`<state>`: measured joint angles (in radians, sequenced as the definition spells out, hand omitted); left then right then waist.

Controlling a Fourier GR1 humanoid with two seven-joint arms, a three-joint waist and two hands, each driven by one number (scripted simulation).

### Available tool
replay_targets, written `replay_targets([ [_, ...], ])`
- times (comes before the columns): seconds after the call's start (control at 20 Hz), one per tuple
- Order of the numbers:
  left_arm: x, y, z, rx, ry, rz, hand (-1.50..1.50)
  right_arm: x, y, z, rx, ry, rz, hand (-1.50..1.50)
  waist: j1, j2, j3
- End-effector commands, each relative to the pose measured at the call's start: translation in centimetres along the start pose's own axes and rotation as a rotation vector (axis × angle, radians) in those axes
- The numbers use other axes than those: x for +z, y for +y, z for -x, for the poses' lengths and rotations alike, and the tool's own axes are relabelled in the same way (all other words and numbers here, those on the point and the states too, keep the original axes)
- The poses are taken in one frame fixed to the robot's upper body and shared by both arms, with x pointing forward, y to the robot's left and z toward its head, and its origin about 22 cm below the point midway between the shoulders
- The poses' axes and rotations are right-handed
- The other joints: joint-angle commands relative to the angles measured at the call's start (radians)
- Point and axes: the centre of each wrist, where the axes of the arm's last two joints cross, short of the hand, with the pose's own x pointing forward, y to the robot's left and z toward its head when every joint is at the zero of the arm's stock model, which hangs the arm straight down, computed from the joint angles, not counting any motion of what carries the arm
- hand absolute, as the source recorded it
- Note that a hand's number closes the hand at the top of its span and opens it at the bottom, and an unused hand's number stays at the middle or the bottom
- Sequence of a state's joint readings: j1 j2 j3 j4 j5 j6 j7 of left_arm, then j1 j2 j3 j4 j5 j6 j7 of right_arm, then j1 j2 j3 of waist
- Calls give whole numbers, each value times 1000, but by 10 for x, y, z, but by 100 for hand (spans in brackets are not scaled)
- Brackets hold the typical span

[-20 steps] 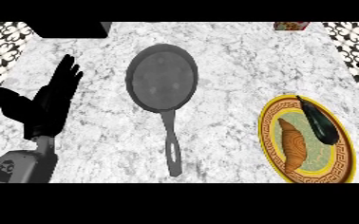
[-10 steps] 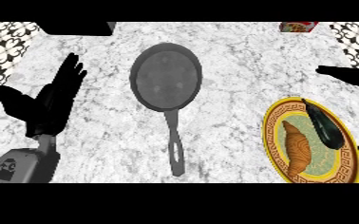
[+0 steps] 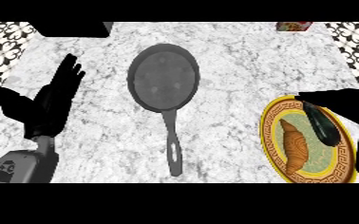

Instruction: Pick the croissant from the plate and place it in the pan

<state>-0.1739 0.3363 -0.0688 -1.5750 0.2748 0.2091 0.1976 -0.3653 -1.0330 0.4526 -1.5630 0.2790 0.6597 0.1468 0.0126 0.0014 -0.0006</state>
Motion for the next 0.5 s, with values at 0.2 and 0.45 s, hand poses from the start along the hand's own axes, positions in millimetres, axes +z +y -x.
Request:
replay_targets([
  [0.2,13,4,11,-1,-1,-10,0,2,2,-41,224,99,-44,-150,-5,-3,0],
  [0.45,7,-14,1,13,-10,-12,0,-19,24,-65,251,111,16,-150,-8,-2,1],
])
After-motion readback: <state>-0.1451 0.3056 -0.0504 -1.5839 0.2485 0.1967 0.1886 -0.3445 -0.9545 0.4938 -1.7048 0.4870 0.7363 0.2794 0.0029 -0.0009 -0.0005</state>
